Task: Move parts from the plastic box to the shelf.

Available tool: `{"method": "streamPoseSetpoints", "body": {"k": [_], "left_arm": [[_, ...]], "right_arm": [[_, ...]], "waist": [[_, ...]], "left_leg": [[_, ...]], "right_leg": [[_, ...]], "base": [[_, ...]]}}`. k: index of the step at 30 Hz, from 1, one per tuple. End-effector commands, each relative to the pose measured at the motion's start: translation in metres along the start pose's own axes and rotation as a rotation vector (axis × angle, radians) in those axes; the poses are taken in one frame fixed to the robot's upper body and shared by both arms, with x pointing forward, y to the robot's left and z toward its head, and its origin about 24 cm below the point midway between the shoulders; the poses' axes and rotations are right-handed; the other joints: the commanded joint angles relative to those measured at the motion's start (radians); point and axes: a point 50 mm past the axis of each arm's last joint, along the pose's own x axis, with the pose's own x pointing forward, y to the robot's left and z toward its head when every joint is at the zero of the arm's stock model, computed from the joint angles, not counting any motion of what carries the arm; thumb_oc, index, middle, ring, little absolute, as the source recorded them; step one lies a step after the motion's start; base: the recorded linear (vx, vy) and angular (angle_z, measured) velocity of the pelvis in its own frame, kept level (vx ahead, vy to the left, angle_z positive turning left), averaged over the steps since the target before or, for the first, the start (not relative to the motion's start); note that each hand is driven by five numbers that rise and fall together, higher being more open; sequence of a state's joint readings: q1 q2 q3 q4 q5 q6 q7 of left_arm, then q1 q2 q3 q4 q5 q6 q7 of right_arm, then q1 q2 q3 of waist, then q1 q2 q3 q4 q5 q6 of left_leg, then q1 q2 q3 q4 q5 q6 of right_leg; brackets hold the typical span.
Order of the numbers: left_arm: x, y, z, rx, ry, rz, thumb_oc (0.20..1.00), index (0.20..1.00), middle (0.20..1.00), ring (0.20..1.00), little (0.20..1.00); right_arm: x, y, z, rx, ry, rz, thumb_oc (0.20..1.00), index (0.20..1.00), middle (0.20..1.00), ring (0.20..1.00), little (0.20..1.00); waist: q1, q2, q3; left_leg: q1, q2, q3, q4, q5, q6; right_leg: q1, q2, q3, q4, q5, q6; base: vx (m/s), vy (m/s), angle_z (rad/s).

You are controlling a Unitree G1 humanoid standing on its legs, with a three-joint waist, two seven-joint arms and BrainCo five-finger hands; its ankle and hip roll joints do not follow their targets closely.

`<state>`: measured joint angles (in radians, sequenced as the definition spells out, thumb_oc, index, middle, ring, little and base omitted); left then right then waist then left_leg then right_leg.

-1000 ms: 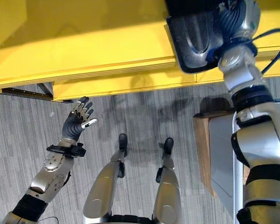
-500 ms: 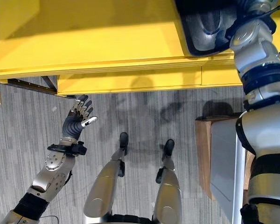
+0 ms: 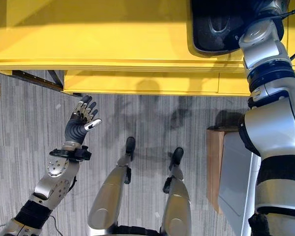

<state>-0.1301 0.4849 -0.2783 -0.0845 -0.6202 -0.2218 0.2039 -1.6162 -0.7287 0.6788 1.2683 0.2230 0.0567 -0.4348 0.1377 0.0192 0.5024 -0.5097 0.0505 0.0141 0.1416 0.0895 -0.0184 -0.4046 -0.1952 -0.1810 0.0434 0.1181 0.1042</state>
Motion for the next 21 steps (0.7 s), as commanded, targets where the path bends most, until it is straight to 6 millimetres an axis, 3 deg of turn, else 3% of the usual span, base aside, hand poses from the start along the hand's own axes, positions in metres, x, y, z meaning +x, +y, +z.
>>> {"method": "streamPoseSetpoints", "body": {"k": [1, 21], "left_arm": [[-0.009, 0.000, 0.006, 0.000, -0.033, -0.019, 1.000, 1.000, 1.000, 1.000, 1.000], [-0.010, -0.002, 0.006, -0.013, -0.023, -0.032, 1.000, 1.000, 1.000, 1.000, 1.000]], "right_arm": [[0.012, -0.036, 0.035, 0.107, -0.103, -0.103, 0.200, 0.200, 0.200, 0.200, 0.200], [0.019, -0.067, 0.039, 0.186, -0.074, -0.169, 0.200, 0.200, 0.200, 0.200, 0.200]], "waist": [[0.034, -0.042, -0.076], [0.077, -0.037, -0.084]], "left_leg": [[-0.036, 0.025, -0.041, 0.019, -0.009, -0.048], [-0.078, -0.002, -0.067, 0.040, -0.018, -0.047]], "right_leg": [[0.047, -0.055, 0.011, 0.123, -0.129, 0.022], [0.072, -0.064, -0.018, 0.091, -0.134, 0.025]], "base": [[0.00, 0.000, 0.00], [0.01, 0.002, 0.05]]}}
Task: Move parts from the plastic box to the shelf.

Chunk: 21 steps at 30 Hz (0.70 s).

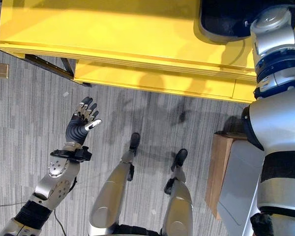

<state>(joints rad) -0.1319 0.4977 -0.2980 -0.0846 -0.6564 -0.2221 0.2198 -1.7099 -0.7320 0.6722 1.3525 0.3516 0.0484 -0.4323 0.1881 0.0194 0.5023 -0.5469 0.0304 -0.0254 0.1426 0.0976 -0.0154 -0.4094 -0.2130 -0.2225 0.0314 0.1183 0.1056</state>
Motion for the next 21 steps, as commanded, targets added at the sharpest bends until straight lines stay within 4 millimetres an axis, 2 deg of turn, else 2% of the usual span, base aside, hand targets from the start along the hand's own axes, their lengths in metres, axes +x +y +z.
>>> {"method": "streamPoseSetpoints", "body": {"k": [1, 3, 4, 5, 6, 7, 21], "left_arm": [[-0.0092, -0.0014, 0.0081, 0.011, -0.043, -0.037, 1.000, 1.000, 1.000, 1.000, 1.000], [-0.0087, -0.0018, 0.0088, 0.011, -0.045, -0.040, 1.000, 1.000, 1.000, 1.000, 1.000], [-0.0088, -0.0019, 0.0087, 0.009, -0.045, -0.041, 1.000, 1.000, 1.000, 1.000, 1.000], [-0.0088, -0.0019, 0.0083, 0.009, -0.043, -0.040, 1.000, 1.000, 1.000, 1.000, 1.000], [-0.0086, -0.0022, 0.0086, 0.008, -0.045, -0.040, 1.000, 1.000, 1.000, 1.000, 1.000], [-0.0086, -0.0021, 0.0084, 0.007, -0.043, -0.040, 1.000, 1.000, 1.000, 1.000, 1.000], [-0.0081, -0.0007, 0.0076, 0.008, -0.035, -0.045, 1.000, 1.000, 1.000, 1.000, 1.000]], "right_arm": [[0.0111, -0.0409, 0.0370, 0.046, -0.143, -0.103, 0.200, 0.200, 0.200, 0.200, 0.200], [0.0116, -0.0428, 0.0392, 0.050, -0.146, -0.107, 0.200, 0.200, 0.200, 0.200, 0.200], [0.0118, -0.0437, 0.0389, 0.054, -0.143, -0.110, 0.272, 0.272, 0.272, 0.272, 0.272], [0.0120, -0.0446, 0.0392, 0.061, -0.142, -0.113, 0.460, 0.460, 0.460, 0.460, 0.460], [0.0123, -0.0456, 0.0388, 0.064, -0.140, -0.114, 0.784, 0.784, 0.784, 0.784, 0.784], [0.0122, -0.0454, 0.0392, 0.069, -0.139, -0.116, 1.000, 1.000, 1.000, 1.000, 1.000], [0.0108, -0.0394, 0.0346, 0.103, -0.116, -0.111, 1.000, 1.000, 1.000, 1.000, 1.000]], "waist": [[0.027, -0.037, -0.084], [0.028, -0.038, -0.084], [0.028, -0.037, -0.085], [0.029, -0.037, -0.085], [0.029, -0.037, -0.085], [0.029, -0.037, -0.084], [0.018, -0.036, -0.089]], "left_leg": [[-0.042, 0.017, -0.028, 0.040, -0.027, -0.050], [-0.043, 0.015, -0.029, 0.041, -0.028, -0.050], [-0.044, 0.015, -0.028, 0.041, -0.028, -0.050], [-0.044, 0.013, -0.029, 0.041, -0.028, -0.050], [-0.045, 0.014, -0.029, 0.042, -0.028, -0.050], [-0.045, 0.014, -0.029, 0.043, -0.028, -0.051], [-0.032, 0.017, -0.030, 0.046, -0.029, -0.052]], "right_leg": [[0.078, -0.046, 0.023, 0.102, -0.134, 0.024], [0.078, -0.047, 0.020, 0.103, -0.135, 0.024], [0.079, -0.046, 0.020, 0.102, -0.135, 0.024], [0.080, -0.046, 0.019, 0.101, -0.136, 0.023], [0.082, -0.046, 0.020, 0.100, -0.136, 0.023], [0.082, -0.047, 0.020, 0.100, -0.136, 0.023], [0.092, -0.042, 0.024, 0.102, -0.143, 0.021]], "base": [[0.00, 0.000, 0.00], [0.00, 0.000, 0.00], [0.00, 0.000, 0.00], [0.00, 0.000, 0.00], [0.00, 0.000, 0.00], [0.00, 0.000, 0.00], [0.00, 0.000, 0.00]]}}
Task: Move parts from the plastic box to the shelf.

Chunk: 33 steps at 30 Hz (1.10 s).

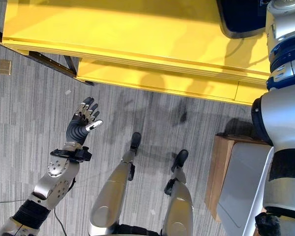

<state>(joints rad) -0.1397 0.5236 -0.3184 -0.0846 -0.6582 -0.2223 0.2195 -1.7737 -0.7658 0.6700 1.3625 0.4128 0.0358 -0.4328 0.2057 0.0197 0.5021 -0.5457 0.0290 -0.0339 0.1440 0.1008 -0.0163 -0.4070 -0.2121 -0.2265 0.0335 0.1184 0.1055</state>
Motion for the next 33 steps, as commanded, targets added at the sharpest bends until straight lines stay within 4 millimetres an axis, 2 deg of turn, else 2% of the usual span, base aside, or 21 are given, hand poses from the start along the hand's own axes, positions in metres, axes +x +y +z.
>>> {"method": "streamPoseSetpoints", "body": {"k": [1, 5, 13, 14, 19, 21, 27, 33], "left_arm": [[-0.009, 0.000, 0.007, -0.013, -0.043, -0.023, 1.000, 1.000, 1.000, 1.000, 1.000], [-0.010, 0.002, 0.006, -0.006, -0.031, -0.027, 1.000, 1.000, 1.000, 1.000, 1.000], [-0.013, 0.009, 0.003, 0.010, -0.003, -0.021, 1.000, 1.000, 1.000, 1.000, 1.000], [-0.014, 0.012, 0.002, 0.019, 0.006, -0.018, 1.000, 1.000, 1.000, 1.000, 1.000], [-0.017, 0.017, 0.000, 0.026, 0.021, 0.000, 1.000, 1.000, 1.000, 1.000, 1.000], [-0.020, 0.019, -0.003, 0.035, 0.042, 0.001, 1.000, 1.000, 1.000, 1.000, 1.000], [-0.023, 0.020, -0.006, 0.050, 0.066, -0.001, 1.000, 1.000, 1.000, 1.000, 1.000], [-0.028, 0.020, -0.013, 0.062, 0.106, -0.011, 1.000, 1.000, 1.000, 1.000, 1.000]], "right_arm": [[0.004, -0.015, 0.020, 0.012, -0.107, -0.051, 1.000, 1.000, 1.000, 1.000, 1.000], [0.002, -0.010, 0.022, 0.026, -0.120, -0.040, 1.000, 1.000, 1.000, 1.000, 1.000], [-0.009, 0.014, 0.028, 0.062, -0.191, 0.038, 1.000, 1.000, 1.000, 1.000, 1.000], [-0.015, 0.022, 0.030, 0.085, -0.227, 0.067, 1.000, 1.000, 1.000, 1.000, 1.000], [-0.027, 0.033, 0.032, 0.155, -0.288, 0.103, 1.000, 1.000, 1.000, 1.000, 1.000], [-0.040, 0.041, 0.032, 0.206, -0.339, 0.128, 1.000, 1.000, 1.000, 1.000, 1.000], [-0.054, 0.044, 0.025, 0.283, -0.369, 0.142, 1.000, 1.000, 1.000, 1.000, 1.000], [-0.078, 0.047, 0.001, 0.338, -0.382, 0.171, 1.000, 1.000, 1.000, 1.000, 1.000]], "waist": [[-0.001, -0.036, -0.090], [-0.004, -0.036, -0.094], [-0.021, -0.039, -0.112], [-0.032, -0.041, -0.116], [-0.050, -0.039, -0.124], [-0.067, -0.032, -0.124], [-0.084, -0.021, -0.128], [-0.111, 0.001, -0.128]], "left_leg": [[-0.031, 0.019, -0.021, 0.044, -0.033, -0.052], [-0.022, 0.021, -0.019, 0.046, -0.034, -0.053], [0.011, 0.036, -0.010, 0.037, -0.027, -0.058], [0.025, 0.042, -0.006, 0.031, -0.024, -0.060], [0.055, 0.055, 0.005, 0.026, -0.025, -0.060], [0.071, 0.061, 0.011, 0.032, -0.028, -0.060], [0.087, 0.068, 0.019, 0.033, -0.027, -0.059], [0.115, 0.075, 0.034, 0.034, -0.027, -0.059]], "right_leg": [[0.091, -0.042, 0.028, 0.100, -0.144, 0.020], [0.097, -0.040, 0.028, 0.102, -0.147, 0.020], [0.115, -0.034, 0.033, 0.098, -0.145, 0.019], [0.121, -0.030, 0.038, 0.097, -0.145, 0.018], [0.129, -0.026, 0.048, 0.101, -0.147, 0.016], [0.133, -0.022, 0.055, 0.115, -0.157, 0.012], [0.131, -0.020, 0.065, 0.134, -0.163, 0.008], [0.130, -0.018, 0.080, 0.161, -0.177, 0.002]], "base": [[0.00, 0.000, 0.00], [0.00, 0.000, 0.00], [0.00, 0.000, 0.00], [-0.03, 0.000, -0.07], [-0.02, 0.002, -0.11], [-0.03, -0.005, -0.08], [-0.02, 0.005, -0.13], [-0.03, -0.005, -0.11]]}}
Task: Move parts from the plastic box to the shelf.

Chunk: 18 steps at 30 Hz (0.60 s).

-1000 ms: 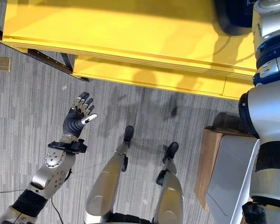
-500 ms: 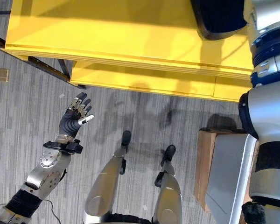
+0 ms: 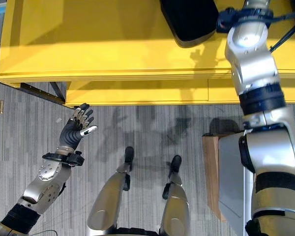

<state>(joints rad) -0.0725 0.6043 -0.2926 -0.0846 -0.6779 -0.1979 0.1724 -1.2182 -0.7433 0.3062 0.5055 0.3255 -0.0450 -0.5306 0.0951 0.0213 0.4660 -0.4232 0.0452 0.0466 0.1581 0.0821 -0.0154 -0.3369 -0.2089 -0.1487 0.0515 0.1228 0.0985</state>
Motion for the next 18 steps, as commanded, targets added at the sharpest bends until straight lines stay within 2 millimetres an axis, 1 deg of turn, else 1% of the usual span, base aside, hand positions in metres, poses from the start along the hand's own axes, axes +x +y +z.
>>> {"method": "streamPoseSetpoints", "body": {"k": [1, 2, 3, 4, 6, 9, 11, 18], "left_arm": [[-0.015, -0.001, -0.010, 0.000, 0.031, -0.012, 1.000, 1.000, 1.000, 1.000, 1.000], [-0.015, -0.001, -0.010, 0.000, 0.032, -0.012, 1.000, 1.000, 1.000, 1.000, 1.000], [-0.018, -0.002, -0.013, 0.003, 0.051, -0.022, 1.000, 1.000, 1.000, 1.000, 1.000], [-0.018, -0.002, -0.014, 0.004, 0.052, -0.022, 1.000, 1.000, 1.000, 1.000, 1.000], [-0.022, -0.002, -0.017, 0.012, 0.071, -0.034, 1.000, 1.000, 1.000, 1.000, 1.000], [-0.023, -0.002, -0.017, 0.014, 0.075, -0.036, 1.000, 1.000, 1.000, 1.000, 1.000], [-0.022, -0.001, -0.018, 0.021, 0.078, -0.036, 1.000, 1.000, 1.000, 1.000, 1.000], [-0.025, 0.000, -0.020, 0.023, 0.090, -0.035, 1.000, 1.000, 1.000, 1.000, 1.000]], "right_arm": [[-0.009, 0.005, 0.002, 0.009, -0.071, 0.001, 1.000, 1.000, 1.000, 1.000, 1.000], [-0.009, 0.005, 0.002, 0.009, -0.070, 0.000, 1.000, 1.000, 1.000, 1.000, 1.000], [-0.023, 0.009, -0.008, 0.032, -0.051, 0.029, 1.000, 1.000, 1.000, 1.000, 1.000], [-0.024, 0.009, -0.009, 0.032, -0.050, 0.029, 1.000, 1.000, 1.000, 1.000, 1.000], [-0.035, 0.014, -0.018, 0.051, -0.024, 0.057, 1.000, 1.000, 1.000, 1.000, 1.000], [-0.036, 0.015, -0.019, 0.051, -0.021, 0.059, 1.000, 1.000, 1.000, 1.000, 1.000], [-0.037, 0.016, -0.021, 0.049, -0.011, 0.061, 1.000, 1.000, 1.000, 1.000, 1.000], [-0.029, 0.014, -0.024, 0.049, 0.013, 0.036, 1.000, 1.000, 1.000, 1.000, 1.000]], "waist": [[-0.004, 0.002, -0.091], [-0.003, 0.002, -0.091], [-0.013, 0.012, -0.087], [-0.012, 0.012, -0.087], [-0.020, 0.024, -0.078], [-0.021, 0.024, -0.073], [-0.023, 0.031, -0.068], [-0.020, 0.038, -0.049]], "left_leg": [[-0.002, 0.061, -0.044, 0.018, -0.007, -0.061], [-0.002, 0.061, -0.044, 0.018, -0.006, -0.061], [0.007, 0.067, -0.035, 0.017, -0.002, -0.060], [0.008, 0.067, -0.035, 0.017, -0.002, -0.060], [0.013, 0.074, -0.027, 0.019, 0.002, -0.058], [0.016, 0.073, -0.026, 0.024, -0.003, -0.059], [0.012, 0.072, -0.026, 0.021, 0.005, -0.058], [0.007, 0.069, -0.024, 0.024, 0.004, -0.059]], "right_leg": [[0.058, -0.020, 0.006, 0.149, -0.182, 0.008], [0.058, -0.020, 0.006, 0.149, -0.182, 0.008], [0.049, -0.019, 0.013, 0.166, -0.188, 0.007], [0.049, -0.019, 0.014, 0.167, -0.188, 0.007], [0.033, -0.018, 0.022, 0.191, -0.193, 0.005], [0.033, -0.020, 0.025, 0.201, -0.200, 0.005], [0.021, -0.019, 0.026, 0.209, -0.197, 0.003], [0.003, -0.022, 0.030, 0.233, -0.203, 0.002]], "base": [[-0.02, -0.003, -0.07], [-0.05, -0.016, -0.04], [-0.04, -0.011, -0.02], [-0.08, -0.018, -0.15], [-0.05, -0.018, -0.18], [-0.01, -0.010, -0.04], [-0.02, -0.009, 0.00], [0.00, 0.000, 0.00]]}}
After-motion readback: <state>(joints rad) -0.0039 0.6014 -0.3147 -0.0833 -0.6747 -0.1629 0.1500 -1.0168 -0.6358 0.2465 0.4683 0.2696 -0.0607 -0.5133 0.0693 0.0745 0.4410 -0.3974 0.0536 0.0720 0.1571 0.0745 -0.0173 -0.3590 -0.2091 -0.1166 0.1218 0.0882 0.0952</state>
